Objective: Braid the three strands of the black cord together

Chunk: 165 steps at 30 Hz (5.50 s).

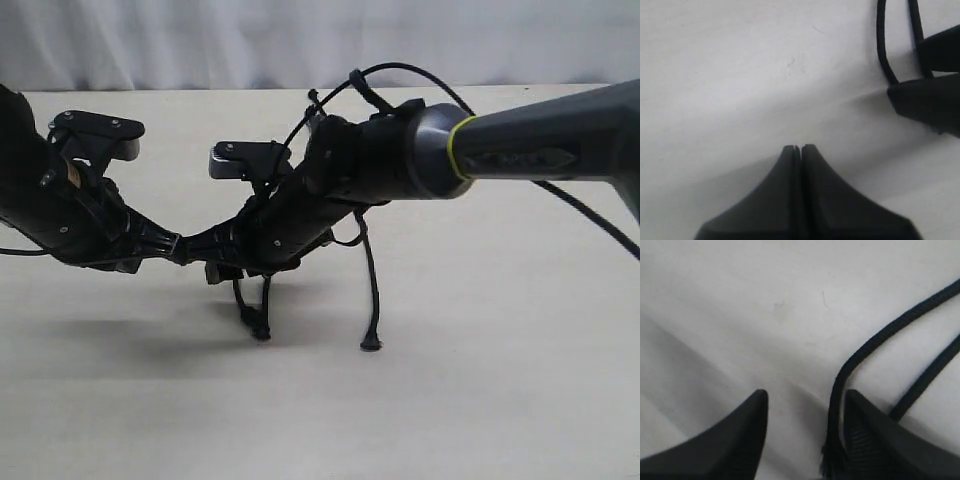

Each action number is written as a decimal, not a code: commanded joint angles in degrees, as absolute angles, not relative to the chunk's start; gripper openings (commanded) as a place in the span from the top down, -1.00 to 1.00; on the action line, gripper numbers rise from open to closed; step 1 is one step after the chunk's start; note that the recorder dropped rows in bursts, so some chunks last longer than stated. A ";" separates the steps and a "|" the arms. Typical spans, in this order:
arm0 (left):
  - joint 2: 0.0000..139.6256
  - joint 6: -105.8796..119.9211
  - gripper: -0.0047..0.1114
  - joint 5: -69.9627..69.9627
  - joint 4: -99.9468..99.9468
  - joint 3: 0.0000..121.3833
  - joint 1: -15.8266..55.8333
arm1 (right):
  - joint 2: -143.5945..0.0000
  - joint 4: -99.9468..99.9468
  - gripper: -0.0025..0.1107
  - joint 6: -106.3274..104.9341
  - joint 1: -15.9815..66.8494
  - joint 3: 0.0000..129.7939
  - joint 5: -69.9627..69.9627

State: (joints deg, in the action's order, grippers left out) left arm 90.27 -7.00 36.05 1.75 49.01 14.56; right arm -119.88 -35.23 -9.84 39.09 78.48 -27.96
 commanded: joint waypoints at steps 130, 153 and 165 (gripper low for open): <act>107.57 -5.61 0.04 47.13 8.64 78.61 10.32 | -110.01 -7.68 0.11 -3.49 36.38 69.98 -36.68; 106.79 -5.61 0.04 34.12 18.18 63.83 13.41 | -111.61 0.40 0.88 1.28 32.62 75.64 -44.10; 112.56 -5.74 0.36 25.47 24.07 63.03 23.48 | -112.27 -0.93 0.88 0.00 22.25 75.64 -45.46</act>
State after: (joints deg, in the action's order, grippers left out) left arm 111.21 -5.73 27.46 23.18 63.18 22.30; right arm -111.91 -0.77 0.48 24.46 75.50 -45.13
